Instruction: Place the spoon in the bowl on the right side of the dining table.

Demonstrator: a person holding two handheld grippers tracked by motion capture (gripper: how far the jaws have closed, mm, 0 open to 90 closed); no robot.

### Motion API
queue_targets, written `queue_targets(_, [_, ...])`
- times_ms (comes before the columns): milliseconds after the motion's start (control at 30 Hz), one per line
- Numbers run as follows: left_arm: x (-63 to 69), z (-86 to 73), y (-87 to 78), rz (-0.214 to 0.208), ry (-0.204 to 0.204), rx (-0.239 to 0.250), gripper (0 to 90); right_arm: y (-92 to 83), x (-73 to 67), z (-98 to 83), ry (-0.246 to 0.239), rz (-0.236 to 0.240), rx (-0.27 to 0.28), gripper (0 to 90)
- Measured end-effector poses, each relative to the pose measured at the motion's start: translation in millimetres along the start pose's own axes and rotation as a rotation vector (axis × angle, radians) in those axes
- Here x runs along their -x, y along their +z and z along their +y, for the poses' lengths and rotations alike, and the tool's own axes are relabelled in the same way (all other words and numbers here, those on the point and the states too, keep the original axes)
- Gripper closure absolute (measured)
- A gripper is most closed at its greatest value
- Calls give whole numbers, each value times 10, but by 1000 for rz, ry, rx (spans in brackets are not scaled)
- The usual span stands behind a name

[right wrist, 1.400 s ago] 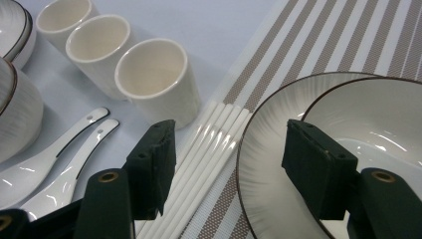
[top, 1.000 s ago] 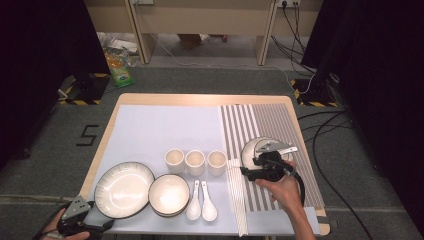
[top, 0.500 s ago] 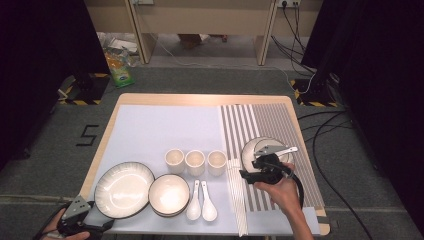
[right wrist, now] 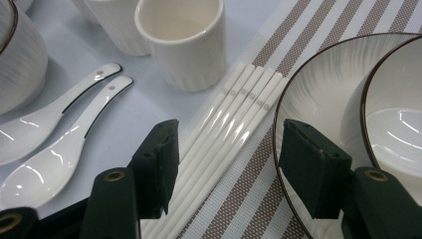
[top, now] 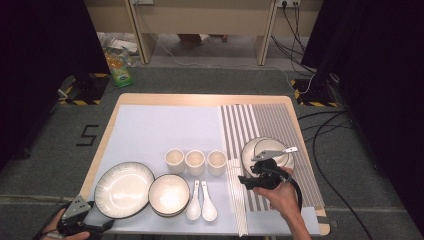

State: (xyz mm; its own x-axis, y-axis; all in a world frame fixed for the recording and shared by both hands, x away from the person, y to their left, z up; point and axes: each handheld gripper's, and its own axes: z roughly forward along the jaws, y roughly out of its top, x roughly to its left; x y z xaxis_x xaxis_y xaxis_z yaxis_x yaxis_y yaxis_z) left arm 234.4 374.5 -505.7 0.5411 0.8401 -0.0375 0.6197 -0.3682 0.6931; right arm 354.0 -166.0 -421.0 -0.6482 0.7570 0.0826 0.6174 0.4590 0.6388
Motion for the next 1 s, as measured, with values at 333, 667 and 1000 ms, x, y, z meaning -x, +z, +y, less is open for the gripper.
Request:
queue_targets(333, [0, 0, 0, 0, 0, -1, 0, 43, -2, -108, 6, 9, -16, 408])
queue_targets(667, [-2, 3, 0, 3, 4, -1, 0, 81, -36, -198, 4, 27, -30, 408])
queue_targets(1000, [-1, 7, 0, 4, 3, -5, 0, 113, -26, -274, 6, 13, -53, 414])
